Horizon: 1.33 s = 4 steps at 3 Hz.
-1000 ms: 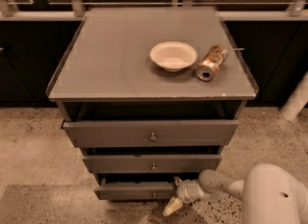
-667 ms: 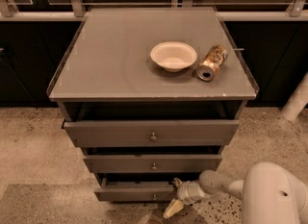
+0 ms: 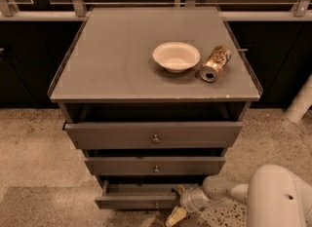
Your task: Open bottom drawer
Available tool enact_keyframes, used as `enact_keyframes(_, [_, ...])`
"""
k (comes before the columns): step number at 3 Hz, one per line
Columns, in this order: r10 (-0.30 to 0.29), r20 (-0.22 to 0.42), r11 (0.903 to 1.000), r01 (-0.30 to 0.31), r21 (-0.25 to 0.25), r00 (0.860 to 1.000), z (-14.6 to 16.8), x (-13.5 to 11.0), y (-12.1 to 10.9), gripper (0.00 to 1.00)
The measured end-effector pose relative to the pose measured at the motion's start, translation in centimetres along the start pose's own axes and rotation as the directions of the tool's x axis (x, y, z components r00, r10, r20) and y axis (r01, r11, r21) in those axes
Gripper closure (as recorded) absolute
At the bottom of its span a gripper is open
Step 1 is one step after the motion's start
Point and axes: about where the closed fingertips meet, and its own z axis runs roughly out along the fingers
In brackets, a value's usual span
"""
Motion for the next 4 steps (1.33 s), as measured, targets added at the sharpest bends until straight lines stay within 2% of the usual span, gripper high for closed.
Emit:
enact_keyframes(1, [0.000, 0.000, 1.0000, 0.000, 0.000, 1.000, -0.4, -0.4, 0.2, 0.00])
enact_keyframes(2, [0.061, -0.001, 0.9977, -0.061, -0.029, 0.998, -0.7, 0.9, 1.8, 0.00])
enact_keyframes(3, [0.061, 0.000, 0.9977, -0.061, -0.030, 0.998, -0.8, 0.7, 1.9, 0.00])
enact_keyframes(4, [0.102, 0.035, 0.9903, -0.098, -0.098, 0.994, -1.4, 1.6, 4.4, 0.00])
